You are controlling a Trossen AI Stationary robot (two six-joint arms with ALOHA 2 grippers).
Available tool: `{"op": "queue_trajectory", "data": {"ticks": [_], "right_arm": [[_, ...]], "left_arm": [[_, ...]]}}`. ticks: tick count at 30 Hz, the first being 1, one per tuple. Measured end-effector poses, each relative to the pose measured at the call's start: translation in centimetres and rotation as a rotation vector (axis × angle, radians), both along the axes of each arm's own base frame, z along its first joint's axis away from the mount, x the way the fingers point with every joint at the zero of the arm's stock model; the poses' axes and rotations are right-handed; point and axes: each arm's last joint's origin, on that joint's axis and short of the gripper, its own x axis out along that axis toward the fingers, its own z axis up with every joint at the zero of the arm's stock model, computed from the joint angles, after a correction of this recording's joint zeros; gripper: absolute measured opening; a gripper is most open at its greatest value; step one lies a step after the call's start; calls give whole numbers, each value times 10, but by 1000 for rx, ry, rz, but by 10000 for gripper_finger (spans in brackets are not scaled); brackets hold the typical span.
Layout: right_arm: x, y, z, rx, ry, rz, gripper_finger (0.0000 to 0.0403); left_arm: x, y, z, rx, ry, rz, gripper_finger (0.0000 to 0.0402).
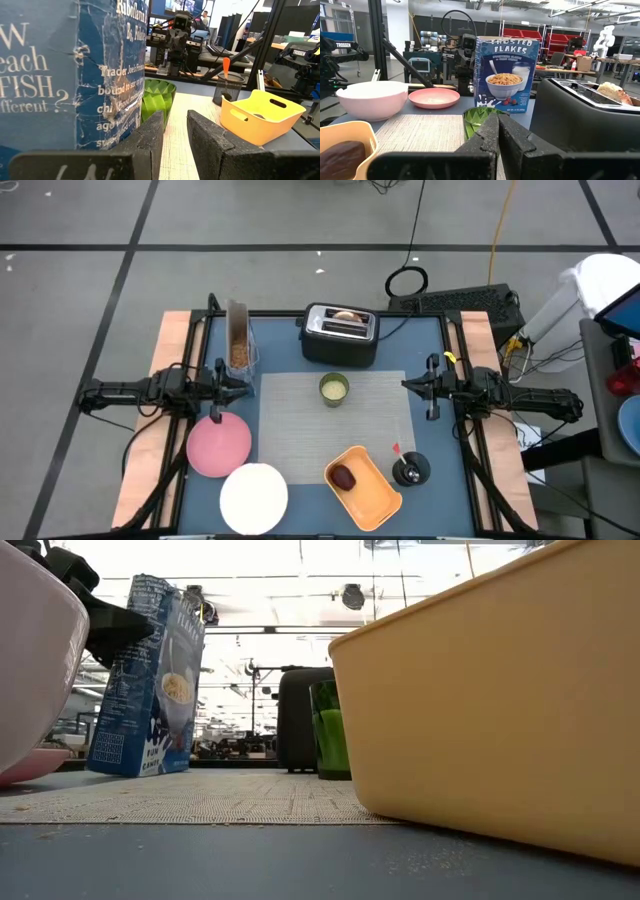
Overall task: Arrange a breakfast setting
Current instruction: Put the white bowl on the gray table mat to the bottom left of the green cup
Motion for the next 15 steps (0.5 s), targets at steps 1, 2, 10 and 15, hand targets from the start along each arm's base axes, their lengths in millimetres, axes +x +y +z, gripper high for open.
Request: {"op": "queue_trajectory", "data": {"ticks": [1,2,10,15], "right_arm": [[0,0,0,0,0,0,2],[0,0,0,0,0,0,2],[0,0,0,0,0,0,2],[0,0,0,0,0,0,2]], "left_arm": [[0,0,0,0,0,0,94],[0,0,0,-1,0,0,94],[0,0,0,-9,0,0,94],[0,-1,0,-35,-1,-18,94]]}}
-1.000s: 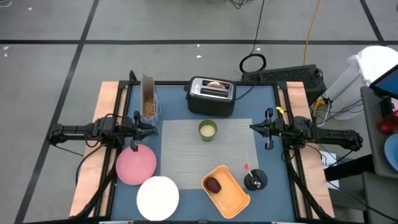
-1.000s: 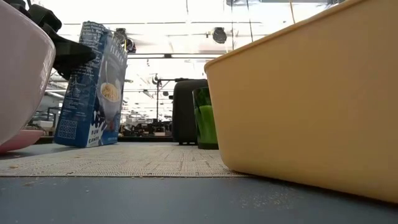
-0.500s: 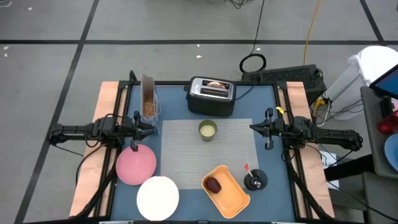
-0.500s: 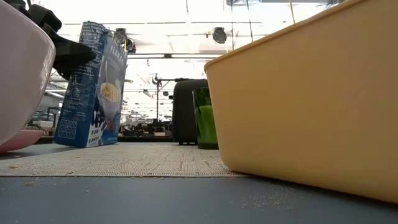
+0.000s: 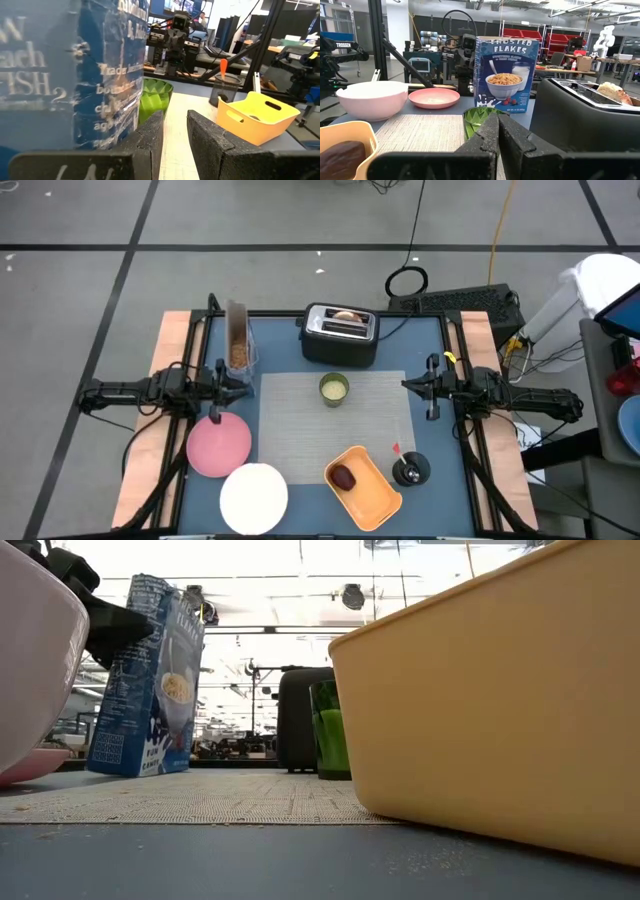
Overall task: Arrange a breakfast setting
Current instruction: Put the white bowl on the gray table mat to the bottom left of the green cup
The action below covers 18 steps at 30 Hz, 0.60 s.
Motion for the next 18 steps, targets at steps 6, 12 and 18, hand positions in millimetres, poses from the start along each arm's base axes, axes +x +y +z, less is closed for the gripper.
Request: {"op": "queue_trajectory", "data": {"ticks": [6,12,18], "right_arm": [[0,0,0,0,-1,0,2],[0,0,0,0,0,0,2],[0,0,0,0,0,0,2]], "left_arm": [[0,-2,0,-48,0,-62,94],[0,-2,1,-52,-15,-62,96],[0,-2,7,-87,-75,-63,133]]}}
